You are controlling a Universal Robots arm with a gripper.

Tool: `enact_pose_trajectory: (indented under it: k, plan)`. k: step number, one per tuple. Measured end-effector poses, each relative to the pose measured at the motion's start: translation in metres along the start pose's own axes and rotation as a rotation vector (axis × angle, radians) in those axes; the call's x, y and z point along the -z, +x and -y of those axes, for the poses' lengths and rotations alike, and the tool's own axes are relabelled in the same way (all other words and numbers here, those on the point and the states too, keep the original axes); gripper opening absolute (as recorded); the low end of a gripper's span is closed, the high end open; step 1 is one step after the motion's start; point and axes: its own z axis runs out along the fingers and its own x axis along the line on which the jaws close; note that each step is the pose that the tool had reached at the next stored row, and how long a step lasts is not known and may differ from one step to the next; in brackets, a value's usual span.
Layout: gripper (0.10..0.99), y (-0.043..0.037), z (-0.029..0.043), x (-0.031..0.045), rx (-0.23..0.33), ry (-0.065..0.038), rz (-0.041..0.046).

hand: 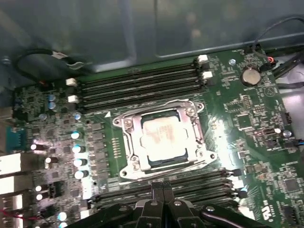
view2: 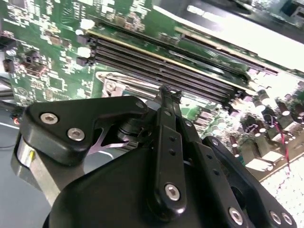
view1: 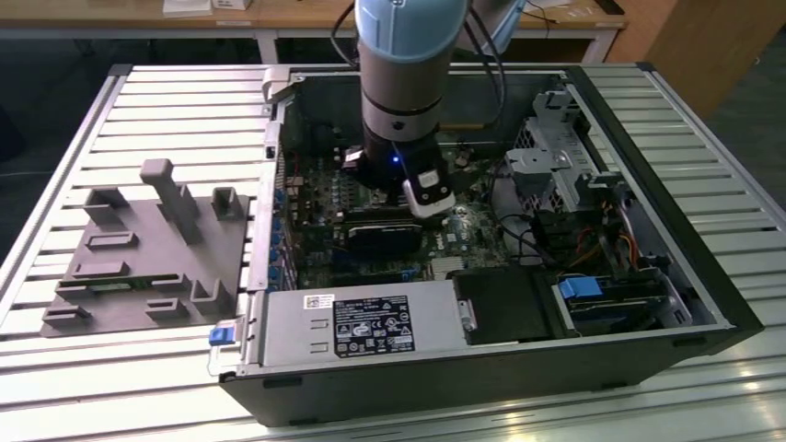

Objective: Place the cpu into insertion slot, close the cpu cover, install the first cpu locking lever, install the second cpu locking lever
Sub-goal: 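Install the second cpu locking lever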

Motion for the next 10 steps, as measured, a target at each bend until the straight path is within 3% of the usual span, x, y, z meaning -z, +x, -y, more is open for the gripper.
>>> enact_pose_trajectory:
  k: [5,10]
  plan:
    - [0.106,-0.0049,-0.0076,-0.0017,0.0,0.024,0.0021]
    - [0.106,-0.0064,-0.0197,-0.0047,0.001,0.047,0.0054]
